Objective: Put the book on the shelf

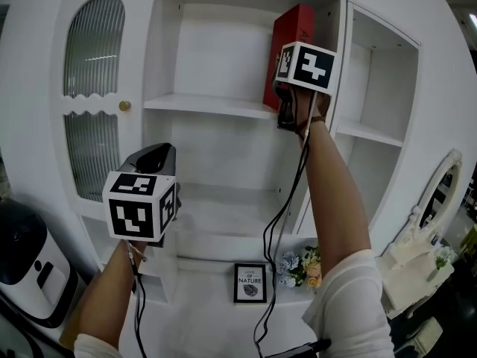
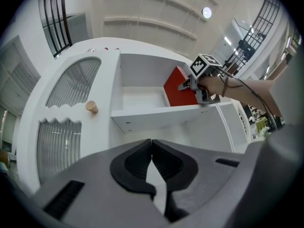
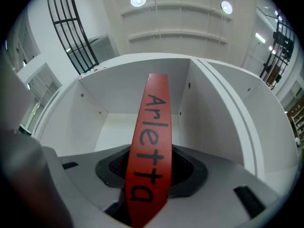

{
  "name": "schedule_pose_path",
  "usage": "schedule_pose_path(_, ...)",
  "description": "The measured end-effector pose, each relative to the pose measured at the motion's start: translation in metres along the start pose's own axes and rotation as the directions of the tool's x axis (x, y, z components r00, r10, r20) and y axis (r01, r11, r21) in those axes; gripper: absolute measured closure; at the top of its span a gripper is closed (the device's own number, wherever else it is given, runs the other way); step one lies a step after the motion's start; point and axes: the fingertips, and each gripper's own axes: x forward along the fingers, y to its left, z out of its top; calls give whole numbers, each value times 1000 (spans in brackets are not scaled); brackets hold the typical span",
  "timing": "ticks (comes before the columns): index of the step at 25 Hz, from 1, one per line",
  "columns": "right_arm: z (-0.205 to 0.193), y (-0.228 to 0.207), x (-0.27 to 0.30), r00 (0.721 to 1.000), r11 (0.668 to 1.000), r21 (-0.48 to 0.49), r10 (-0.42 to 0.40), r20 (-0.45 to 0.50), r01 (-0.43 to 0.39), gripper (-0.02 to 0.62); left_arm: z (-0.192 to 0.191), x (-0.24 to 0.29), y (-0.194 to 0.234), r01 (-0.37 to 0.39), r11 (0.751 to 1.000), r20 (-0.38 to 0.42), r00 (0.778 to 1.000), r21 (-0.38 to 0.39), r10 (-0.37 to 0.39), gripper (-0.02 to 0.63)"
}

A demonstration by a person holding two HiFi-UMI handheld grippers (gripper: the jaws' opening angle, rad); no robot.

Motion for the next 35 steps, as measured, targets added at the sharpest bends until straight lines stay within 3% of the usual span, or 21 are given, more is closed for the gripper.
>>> schedule_pose_path(8,-3,-1,-4,1000,998,50,23,11,-24,376,-7,-1,-4,6,1000,-12,1000,-6,-6,598)
schedule_pose_path(35,7,5,-67,999,1000,12,-4,41,4,356,-18,-44,-15,42,999,-1,999,-29,-42,597)
